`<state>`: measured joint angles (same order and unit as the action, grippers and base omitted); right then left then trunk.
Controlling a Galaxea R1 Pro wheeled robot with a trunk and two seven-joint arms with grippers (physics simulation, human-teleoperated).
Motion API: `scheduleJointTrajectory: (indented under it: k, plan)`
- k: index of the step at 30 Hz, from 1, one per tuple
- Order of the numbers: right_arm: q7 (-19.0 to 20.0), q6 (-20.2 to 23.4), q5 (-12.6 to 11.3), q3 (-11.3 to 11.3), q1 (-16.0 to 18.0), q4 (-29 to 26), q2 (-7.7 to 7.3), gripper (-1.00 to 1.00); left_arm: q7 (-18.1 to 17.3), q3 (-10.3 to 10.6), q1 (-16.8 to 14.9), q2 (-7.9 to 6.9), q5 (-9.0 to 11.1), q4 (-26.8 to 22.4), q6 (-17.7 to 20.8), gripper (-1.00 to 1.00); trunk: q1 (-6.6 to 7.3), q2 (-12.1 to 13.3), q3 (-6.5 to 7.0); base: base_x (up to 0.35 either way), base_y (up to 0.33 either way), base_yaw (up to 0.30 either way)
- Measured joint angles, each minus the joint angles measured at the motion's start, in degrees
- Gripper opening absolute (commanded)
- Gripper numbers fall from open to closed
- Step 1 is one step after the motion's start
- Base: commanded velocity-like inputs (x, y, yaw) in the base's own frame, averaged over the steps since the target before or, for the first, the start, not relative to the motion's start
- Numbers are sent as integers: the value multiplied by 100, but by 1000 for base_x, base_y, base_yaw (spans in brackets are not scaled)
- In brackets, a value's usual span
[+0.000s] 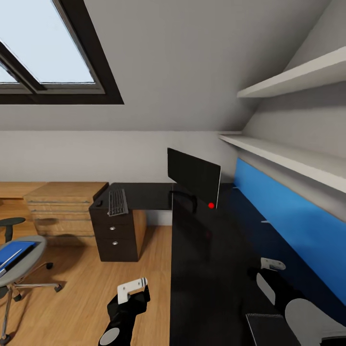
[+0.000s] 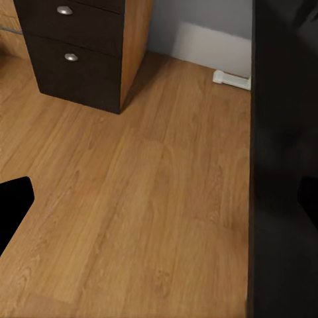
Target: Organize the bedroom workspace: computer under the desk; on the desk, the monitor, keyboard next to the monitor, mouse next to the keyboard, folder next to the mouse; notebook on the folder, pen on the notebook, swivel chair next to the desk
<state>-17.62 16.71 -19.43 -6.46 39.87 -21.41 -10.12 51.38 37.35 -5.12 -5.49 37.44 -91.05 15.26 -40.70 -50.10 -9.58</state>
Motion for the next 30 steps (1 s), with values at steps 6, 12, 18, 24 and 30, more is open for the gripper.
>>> scheduleJointTrajectory:
  k: [6, 12, 18, 24, 30]
  plan:
    - [1, -8, -1, -7, 0, 0, 6, 100, 8, -2, 0, -1, 0, 0, 0, 100, -133, -240, -108, -129, 0, 0]
    - [0, -9, 0, -9, 0, 8, 7, 100, 7, -2, 0, -2, 0, 0, 0, 100, -264, -482, -216, -30, 0, 0]
    - [0, -9, 0, -9, 0, 9, 7, 100, 7, 4, -1, -4, 0, 0, 0, 100, -396, -723, -324, -3, 0, 0]
    - [0, -3, 7, -9, 0, 9, 7, 100, 7, 6, 0, -2, 0, -7, 0, 100, -528, -964, -432, 0, 0, 0]
    - [0, -1, 9, -9, 0, 9, 7, 100, -25, 13, -1, -8, 2, -9, -282, 100, -659, -1205, -540, 0, 0, 0]
